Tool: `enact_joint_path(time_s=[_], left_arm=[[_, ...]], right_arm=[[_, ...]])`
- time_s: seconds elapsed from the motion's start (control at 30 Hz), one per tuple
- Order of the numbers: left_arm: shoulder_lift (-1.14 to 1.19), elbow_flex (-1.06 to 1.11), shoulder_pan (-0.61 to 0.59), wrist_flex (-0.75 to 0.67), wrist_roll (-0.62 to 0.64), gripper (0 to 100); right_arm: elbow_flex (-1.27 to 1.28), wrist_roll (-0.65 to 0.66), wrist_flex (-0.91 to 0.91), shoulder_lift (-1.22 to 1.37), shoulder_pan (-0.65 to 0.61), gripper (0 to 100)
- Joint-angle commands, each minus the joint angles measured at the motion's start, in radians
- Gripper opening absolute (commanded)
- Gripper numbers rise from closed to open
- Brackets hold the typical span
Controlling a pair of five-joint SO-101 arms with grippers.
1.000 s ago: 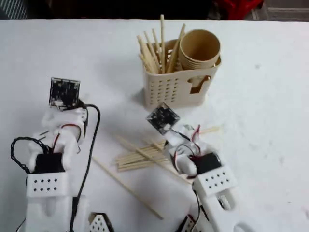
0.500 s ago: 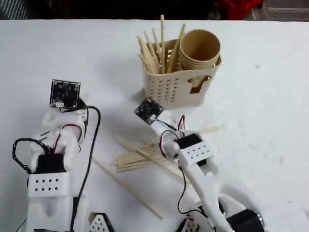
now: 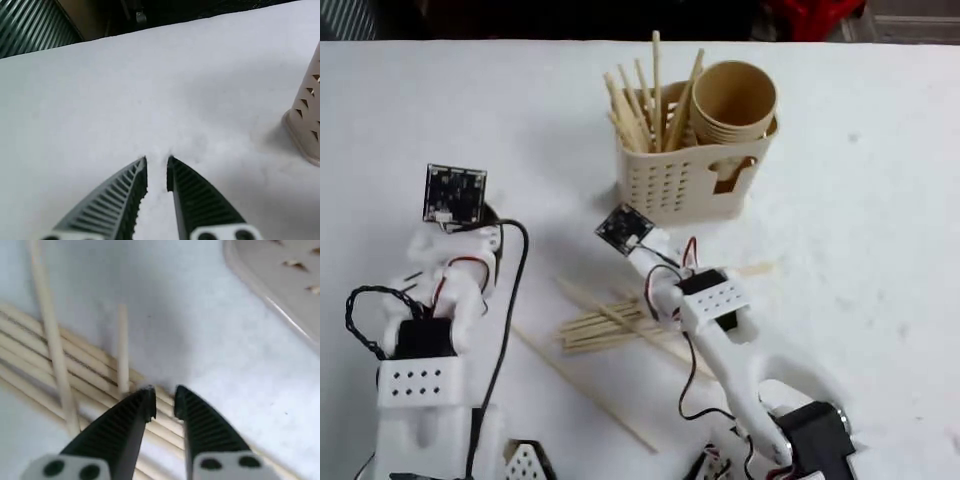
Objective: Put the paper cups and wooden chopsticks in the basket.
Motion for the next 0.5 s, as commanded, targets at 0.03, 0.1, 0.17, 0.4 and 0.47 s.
enact_joint_path(time_s=[0.03,0.1,0.17,0.4,0.47], left_arm=[[-0.022,-0.003,-0.013,-0.021,0.003,9],[-0.022,-0.003,-0.013,-0.021,0.003,9],[-0.022,-0.003,-0.013,-0.021,0.003,9],[-0.021,-0.003,-0.013,-0.021,0.003,9],[-0.021,-0.003,-0.013,-0.021,0.003,9]], right_arm=[[-0.058,0.005,-0.004,0.004,0.061,1.7],[-0.077,0.002,0.01,-0.008,0.091,1.5],[-0.101,-0.003,0.05,-0.048,0.124,1.5],[-0.106,0.005,0.289,-0.282,0.058,1.9],[-0.078,-0.003,0.309,-0.332,-0.012,3.8]])
